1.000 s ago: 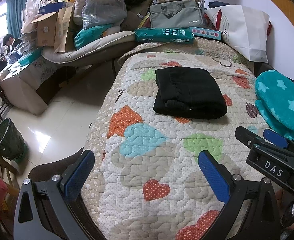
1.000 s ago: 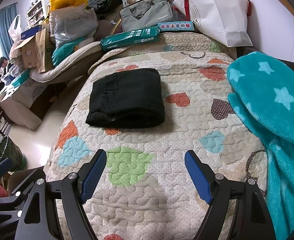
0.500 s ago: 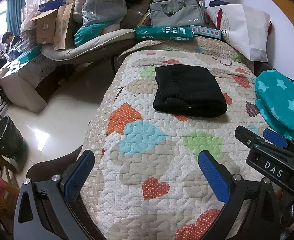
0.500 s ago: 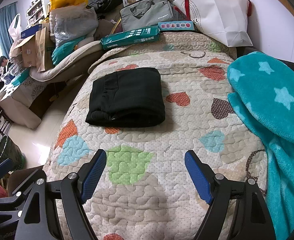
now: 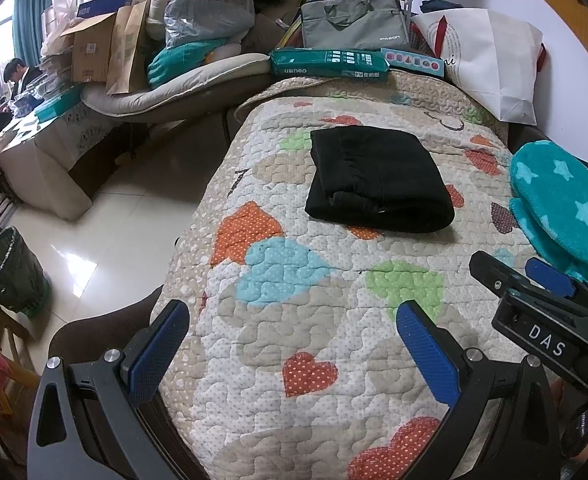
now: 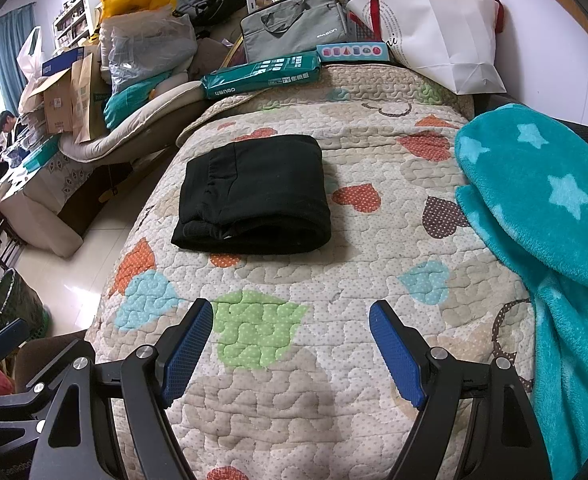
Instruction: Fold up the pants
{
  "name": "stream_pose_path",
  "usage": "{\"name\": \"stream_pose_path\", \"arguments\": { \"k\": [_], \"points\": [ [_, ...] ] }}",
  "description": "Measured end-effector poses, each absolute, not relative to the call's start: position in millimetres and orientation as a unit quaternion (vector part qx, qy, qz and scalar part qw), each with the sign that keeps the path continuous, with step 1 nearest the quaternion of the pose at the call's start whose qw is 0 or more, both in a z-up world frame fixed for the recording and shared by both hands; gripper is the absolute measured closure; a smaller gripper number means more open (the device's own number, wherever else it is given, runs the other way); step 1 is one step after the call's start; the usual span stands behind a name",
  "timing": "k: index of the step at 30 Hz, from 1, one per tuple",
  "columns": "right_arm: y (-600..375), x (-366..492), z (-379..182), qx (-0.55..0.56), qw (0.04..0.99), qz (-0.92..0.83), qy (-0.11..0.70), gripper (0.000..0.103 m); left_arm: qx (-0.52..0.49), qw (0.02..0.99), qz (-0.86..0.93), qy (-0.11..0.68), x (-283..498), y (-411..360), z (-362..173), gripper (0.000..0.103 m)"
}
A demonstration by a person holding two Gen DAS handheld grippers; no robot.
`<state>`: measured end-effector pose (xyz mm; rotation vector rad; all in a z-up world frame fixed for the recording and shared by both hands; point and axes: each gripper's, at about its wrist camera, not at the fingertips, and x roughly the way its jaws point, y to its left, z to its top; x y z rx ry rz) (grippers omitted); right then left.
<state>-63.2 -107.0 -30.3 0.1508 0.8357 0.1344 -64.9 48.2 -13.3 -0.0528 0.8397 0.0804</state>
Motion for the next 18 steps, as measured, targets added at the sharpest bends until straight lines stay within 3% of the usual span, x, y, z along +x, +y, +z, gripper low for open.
{"name": "stream_pose_path", "arguments": {
  "k": [18],
  "points": [
    [-105.5, -64.4, -30.7, 0.072, 0.909, 0.064, 0.405, 0.018, -0.043, 0.904, 0.037, 0.423, -61.9, 52.8, -17.6, 0.000]
  ]
}}
